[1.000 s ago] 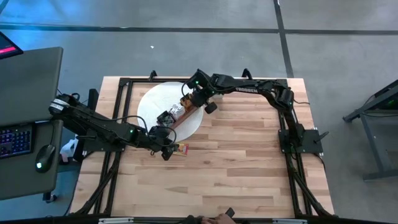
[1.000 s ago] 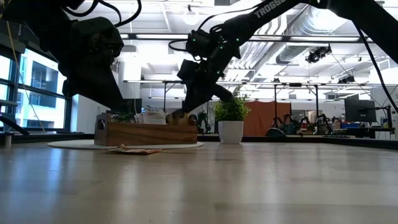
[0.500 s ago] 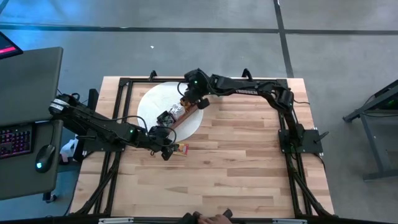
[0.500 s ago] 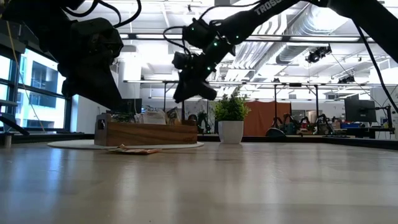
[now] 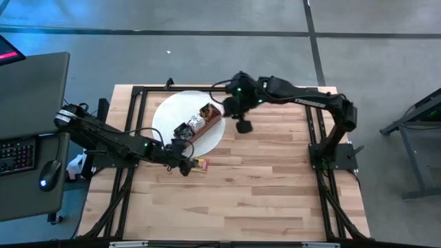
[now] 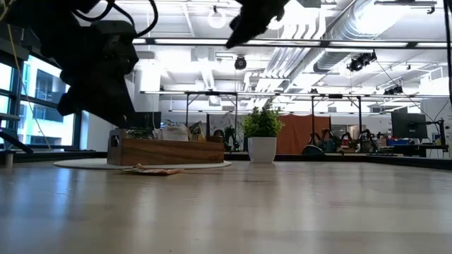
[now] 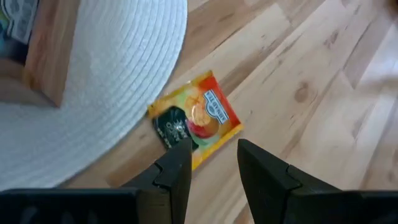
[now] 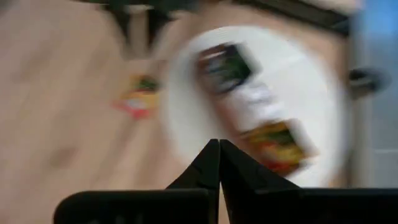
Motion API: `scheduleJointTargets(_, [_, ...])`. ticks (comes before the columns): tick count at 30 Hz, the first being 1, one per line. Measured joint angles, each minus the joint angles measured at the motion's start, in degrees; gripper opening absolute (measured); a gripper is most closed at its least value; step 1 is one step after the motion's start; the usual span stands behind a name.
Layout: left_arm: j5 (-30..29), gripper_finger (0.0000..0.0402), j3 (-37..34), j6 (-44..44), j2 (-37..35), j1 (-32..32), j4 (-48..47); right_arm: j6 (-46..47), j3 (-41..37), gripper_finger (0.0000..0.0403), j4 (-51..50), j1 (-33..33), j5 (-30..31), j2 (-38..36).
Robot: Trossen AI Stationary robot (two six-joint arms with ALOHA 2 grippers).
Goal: Pick & Place Tea
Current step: Put the orange tea bag into the right section of the wooden organizer
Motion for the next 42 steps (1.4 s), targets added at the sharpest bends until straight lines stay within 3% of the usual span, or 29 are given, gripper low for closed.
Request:
scheduleJointTargets(2, [0.46,0.0128,0.00,-1.52,0.67,0.00,0.22,2.67,0.00,0.0004,-4.13,0.62,-5.32,-0.26])
scheduleJointTargets(5, [0.98,0.0128,0.00,-3.98,3.14,0.00,0.19,4.60,-2.97,0.0004,-2.55,3.47,-3.90,0.83])
scheduleJointTargets(9, [0.98,0.0128,0.02,-6.90,8.02,0.00,0.36,5.81,-16.15,0.0003,16.21,8.72,5.36,0.87])
scheduleJointTargets(15, [1.46,0.0128,0.07,-10.80,13.89,0.00,1.49,20.04,-36.29,0.0002,55.91,13.59,7.52,2.18])
scheduleJointTargets(19, [0.96,0.0128,0.05,-10.82,14.68,0.00,3.85,24.77,-42.52,0.0001,70.16,15.15,9.60,6.97])
scheduleJointTargets(27, [0.61,0.0128,-0.02,-10.88,14.84,0.00,5.82,28.97,-33.40,0.0001,66.49,15.61,6.43,18.56])
scheduleJointTargets(34, [1.00,0.0123,0.03,-9.08,15.78,0.00,6.90,30.36,-27.93,0.0000,58.63,17.25,6.06,23.25])
scheduleJointTargets(42, [1.47,0.0043,-0.07,-5.83,15.93,0.00,7.91,29.48,-28.08,0.0000,59.07,17.45,6.34,23.96])
